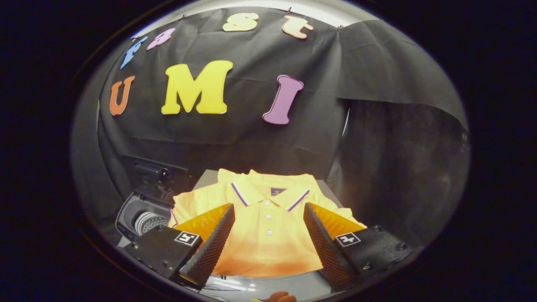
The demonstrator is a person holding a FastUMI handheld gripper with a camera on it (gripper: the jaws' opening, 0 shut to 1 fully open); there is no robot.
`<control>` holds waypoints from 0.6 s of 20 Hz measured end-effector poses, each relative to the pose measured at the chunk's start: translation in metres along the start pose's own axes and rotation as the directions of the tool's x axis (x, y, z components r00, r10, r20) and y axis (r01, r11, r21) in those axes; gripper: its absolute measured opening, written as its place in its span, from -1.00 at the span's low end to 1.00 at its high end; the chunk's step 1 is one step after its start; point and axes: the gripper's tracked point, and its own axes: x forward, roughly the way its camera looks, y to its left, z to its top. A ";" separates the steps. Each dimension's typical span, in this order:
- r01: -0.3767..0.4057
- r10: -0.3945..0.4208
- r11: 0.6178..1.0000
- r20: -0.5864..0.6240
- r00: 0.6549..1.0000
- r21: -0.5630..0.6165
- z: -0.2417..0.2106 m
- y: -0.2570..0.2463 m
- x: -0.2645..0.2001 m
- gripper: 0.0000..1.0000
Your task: Put the clothes into the washing machine and then close the washing machine lid.
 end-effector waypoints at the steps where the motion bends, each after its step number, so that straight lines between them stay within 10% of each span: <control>1: -0.003 0.003 1.000 -0.026 1.000 -0.010 -0.002 -0.001 0.006 1.00; 12: -0.081 0.079 0.997 -0.312 0.947 0.008 -0.038 0.010 0.057 1.00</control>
